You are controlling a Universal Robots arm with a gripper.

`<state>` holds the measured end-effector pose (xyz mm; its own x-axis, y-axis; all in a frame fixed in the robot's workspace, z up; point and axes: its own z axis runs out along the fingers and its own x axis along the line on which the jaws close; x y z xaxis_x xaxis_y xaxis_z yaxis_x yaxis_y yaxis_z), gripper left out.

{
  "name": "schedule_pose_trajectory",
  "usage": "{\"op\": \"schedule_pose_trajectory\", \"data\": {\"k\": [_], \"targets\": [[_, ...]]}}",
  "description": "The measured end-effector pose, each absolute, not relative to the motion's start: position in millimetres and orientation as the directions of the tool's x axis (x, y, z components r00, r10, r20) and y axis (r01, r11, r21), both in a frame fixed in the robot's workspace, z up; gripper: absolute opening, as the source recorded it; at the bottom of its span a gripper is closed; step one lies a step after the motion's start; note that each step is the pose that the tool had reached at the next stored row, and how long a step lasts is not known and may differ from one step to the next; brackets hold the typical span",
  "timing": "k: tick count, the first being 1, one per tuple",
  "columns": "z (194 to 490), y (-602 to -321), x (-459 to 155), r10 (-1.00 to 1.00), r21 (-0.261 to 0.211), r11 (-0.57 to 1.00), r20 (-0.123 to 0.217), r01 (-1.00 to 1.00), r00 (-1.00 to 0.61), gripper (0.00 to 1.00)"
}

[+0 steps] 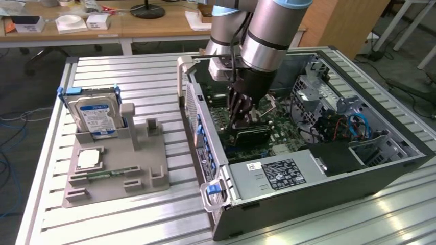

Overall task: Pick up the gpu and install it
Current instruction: 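Press down on the gpu until it lock into place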

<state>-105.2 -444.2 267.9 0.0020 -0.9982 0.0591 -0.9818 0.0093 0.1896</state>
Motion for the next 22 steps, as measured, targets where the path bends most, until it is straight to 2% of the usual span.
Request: {"op": "schedule_pose_trajectory", "data": {"k": [9, 22], "targets": [[268, -434, -105, -0.997, 0.337, 0.014, 0.070, -0.941, 0.011, 0.10], [266, -420, -112, -0.997, 0.345, 0.014, 0.071, -0.938, 0.011, 0.10]]}}
